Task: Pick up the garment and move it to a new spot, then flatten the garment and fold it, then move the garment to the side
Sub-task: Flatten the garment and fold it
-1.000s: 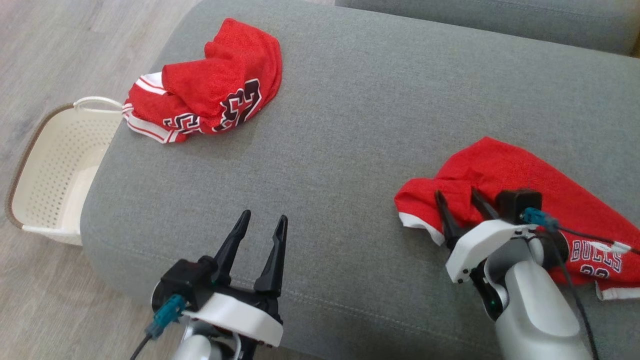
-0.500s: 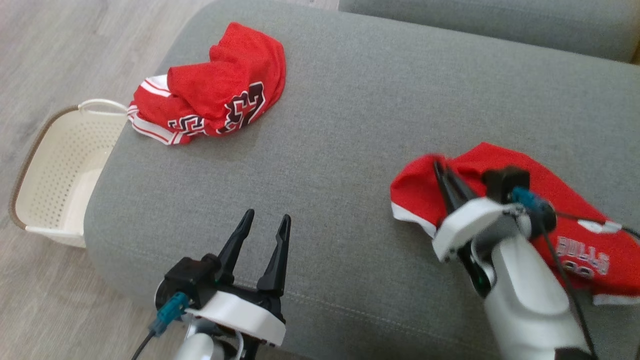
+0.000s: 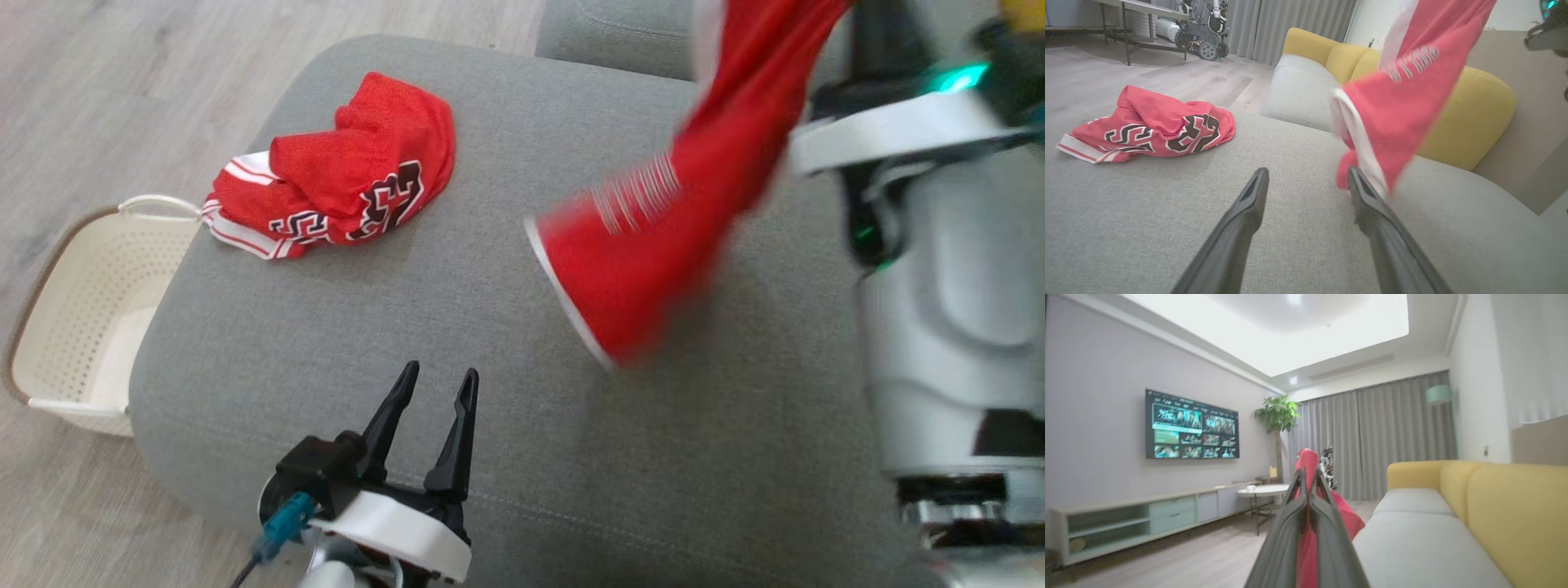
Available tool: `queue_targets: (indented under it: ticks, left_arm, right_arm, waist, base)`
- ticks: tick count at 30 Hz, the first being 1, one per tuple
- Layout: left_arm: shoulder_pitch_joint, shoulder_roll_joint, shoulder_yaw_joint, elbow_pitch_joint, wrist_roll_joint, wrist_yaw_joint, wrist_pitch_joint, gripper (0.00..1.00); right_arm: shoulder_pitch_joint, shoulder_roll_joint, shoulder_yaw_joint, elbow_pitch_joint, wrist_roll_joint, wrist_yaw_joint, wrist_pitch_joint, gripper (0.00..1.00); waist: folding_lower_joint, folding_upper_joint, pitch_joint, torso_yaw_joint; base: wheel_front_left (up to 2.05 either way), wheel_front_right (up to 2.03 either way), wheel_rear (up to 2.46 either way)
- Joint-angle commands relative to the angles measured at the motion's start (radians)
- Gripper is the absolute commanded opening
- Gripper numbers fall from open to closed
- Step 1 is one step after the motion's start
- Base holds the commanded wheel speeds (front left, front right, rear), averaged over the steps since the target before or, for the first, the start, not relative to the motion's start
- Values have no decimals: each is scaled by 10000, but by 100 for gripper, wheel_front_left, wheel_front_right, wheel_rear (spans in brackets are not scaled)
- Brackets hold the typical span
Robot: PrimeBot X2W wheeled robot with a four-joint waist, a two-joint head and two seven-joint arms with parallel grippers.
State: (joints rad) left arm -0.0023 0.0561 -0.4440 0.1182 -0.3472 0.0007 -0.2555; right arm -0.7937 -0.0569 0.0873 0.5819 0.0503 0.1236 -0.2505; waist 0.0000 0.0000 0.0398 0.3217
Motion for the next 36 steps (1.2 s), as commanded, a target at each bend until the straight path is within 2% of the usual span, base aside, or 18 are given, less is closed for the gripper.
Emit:
queue_targets:
  ticks: [1, 6, 11, 14, 15, 16, 17, 18, 21, 25, 30, 36]
  left_arm:
    - [-260, -58, 262, -373, -10, 43, -63, 100]
    - [-235, -58, 323, -434, -12, 61, -63, 100]
    - [-257, -58, 316, -423, -28, 60, -63, 100]
    - [-298, -58, 321, -397, -25, 44, -63, 100]
    - [-312, -58, 321, -377, -11, 30, -63, 100]
    - [-332, -58, 315, -352, 6, 10, -63, 100]
    - [-332, -58, 315, -352, 6, 10, -63, 100]
    - [-351, -58, 317, -330, 23, -4, -63, 100]
    - [-384, -58, 350, -262, 49, -28, -63, 100]
    - [-393, -58, 406, -213, 53, -26, -63, 100]
    - [-308, -58, 531, -281, 60, 47, -63, 100]
    - [-157, -58, 720, -468, -9, 168, -63, 100]
  right_arm:
    - [-348, 32, -240, -680, -157, 71, -100, 0]
    - [367, -80, -912, -1604, -225, 71, -109, 0]
    - [2320, -185, -971, -1400, -273, 71, -92, 0]
    - [3532, -175, -1694, -979, -606, 71, 145, 0]
    - [3812, -163, -2112, -848, -891, 71, 181, 9]
    - [4036, -130, -2601, -722, -1144, 71, 248, 64]
    - [4036, -130, -2601, -722, -1144, 71, 248, 64]
    - [4196, -78, -3162, -581, -1328, 71, 383, 100]
    - [4356, 33, -3950, -475, -1855, 71, 439, 100]
    - [4339, 60, -3714, -484, -1313, 71, 245, 100]
    - [4724, 63, -2516, -1394, -143, 71, -11, 100]
    - [6383, 65, -972, -3142, 828, 71, -73, 100]
  waist:
    - [0, 0, 6, -93]
    - [0, 0, 68, -410]
    - [0, 0, 168, -748]
    - [0, 0, 250, -973]
    - [0, 0, 277, -1056]
    - [0, 0, 290, -1127]
    - [0, 0, 290, -1127]
    - [0, 0, 294, -1197]
    - [0, 0, 260, -1395]
    - [0, 0, 90, -1638]
    - [0, 0, -257, -1964]
    - [0, 0, -551, -2291]
  base:
    - [0, 0, 0]
    - [0, 0, 0]
    - [0, 0, 0]
    - [0, 0, 0]
    - [0, 0, 0]
    - [0, 0, 0]
    - [0, 0, 0]
    - [0, 0, 0]
    - [0, 0, 0]
    - [0, 0, 0]
    - [0, 0, 0]
    - [0, 0, 0]
